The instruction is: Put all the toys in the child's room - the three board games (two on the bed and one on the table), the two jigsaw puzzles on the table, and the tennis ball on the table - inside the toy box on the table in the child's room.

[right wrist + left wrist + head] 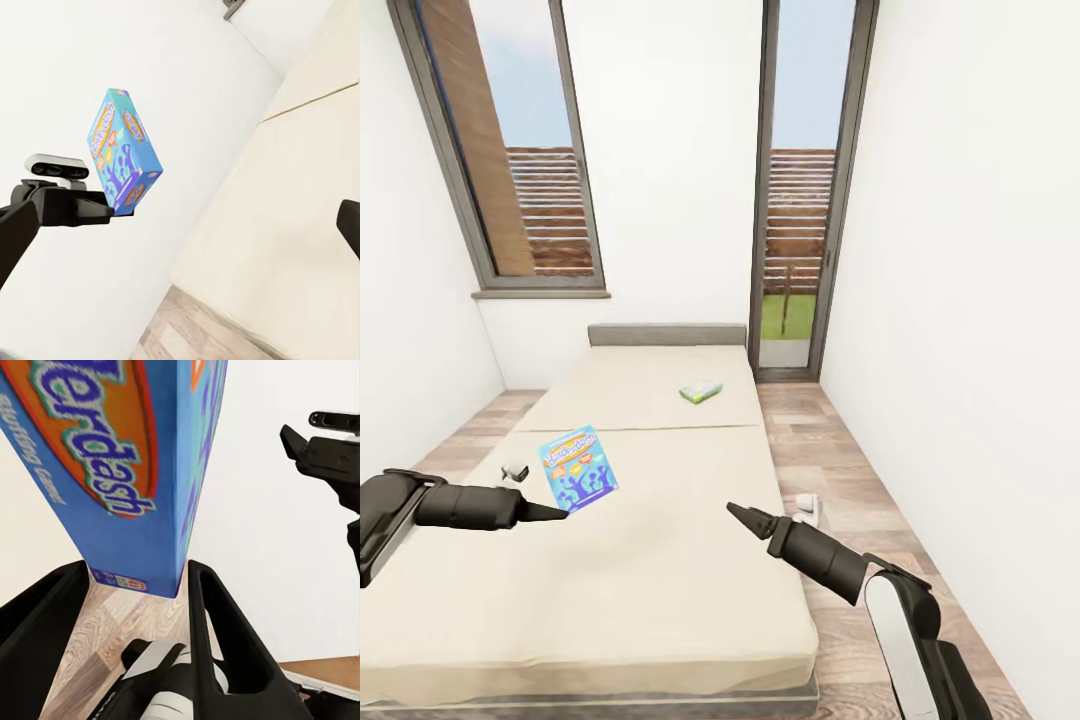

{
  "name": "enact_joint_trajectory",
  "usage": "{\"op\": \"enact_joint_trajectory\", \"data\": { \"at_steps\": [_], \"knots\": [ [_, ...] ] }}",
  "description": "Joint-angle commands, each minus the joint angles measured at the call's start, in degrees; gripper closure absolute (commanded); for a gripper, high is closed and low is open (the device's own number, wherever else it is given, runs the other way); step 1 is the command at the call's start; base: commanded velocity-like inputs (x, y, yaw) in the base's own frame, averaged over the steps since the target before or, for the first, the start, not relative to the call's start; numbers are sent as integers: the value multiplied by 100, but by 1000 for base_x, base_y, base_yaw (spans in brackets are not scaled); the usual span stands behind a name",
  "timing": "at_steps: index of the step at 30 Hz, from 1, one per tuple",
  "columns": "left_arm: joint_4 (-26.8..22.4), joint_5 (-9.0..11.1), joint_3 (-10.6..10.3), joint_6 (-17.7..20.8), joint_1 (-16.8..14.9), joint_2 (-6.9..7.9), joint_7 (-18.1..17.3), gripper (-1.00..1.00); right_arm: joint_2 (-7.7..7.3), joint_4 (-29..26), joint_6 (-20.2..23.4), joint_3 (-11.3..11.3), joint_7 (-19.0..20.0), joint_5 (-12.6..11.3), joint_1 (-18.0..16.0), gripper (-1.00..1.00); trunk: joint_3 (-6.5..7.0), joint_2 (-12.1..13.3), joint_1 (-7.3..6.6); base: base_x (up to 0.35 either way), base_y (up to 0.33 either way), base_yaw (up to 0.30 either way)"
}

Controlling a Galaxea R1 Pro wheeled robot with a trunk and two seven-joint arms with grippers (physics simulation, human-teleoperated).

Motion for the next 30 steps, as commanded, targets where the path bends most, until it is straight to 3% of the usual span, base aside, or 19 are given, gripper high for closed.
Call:
{"op": "enact_joint_trajectory", "data": {
  "at_steps": [1,15,18,24,30],
  "knots": [
    [6,13,-9,57,-5,7,-17,100,0,2,1,-10,18,-4,-4,-100,12,38,-23,0,0,0],
    [39,24,114,92,-5,-11,-17,100,-37,6,-94,-3,18,4,-4,-100,264,600,-330,0,0,0],
    [158,25,308,108,-5,-4,-17,100,-24,6,-95,-1,13,9,-4,-100,318,720,-396,0,0,0],
    [515,20,1063,115,-5,-17,-17,100,-8,6,-141,4,9,10,-4,-100,425,961,-528,0,0,0],
    [729,24,1222,151,-5,-20,-17,100,1,6,-244,13,-49,3,-4,-100,533,1201,-660,0,0,0]
  ]
}}
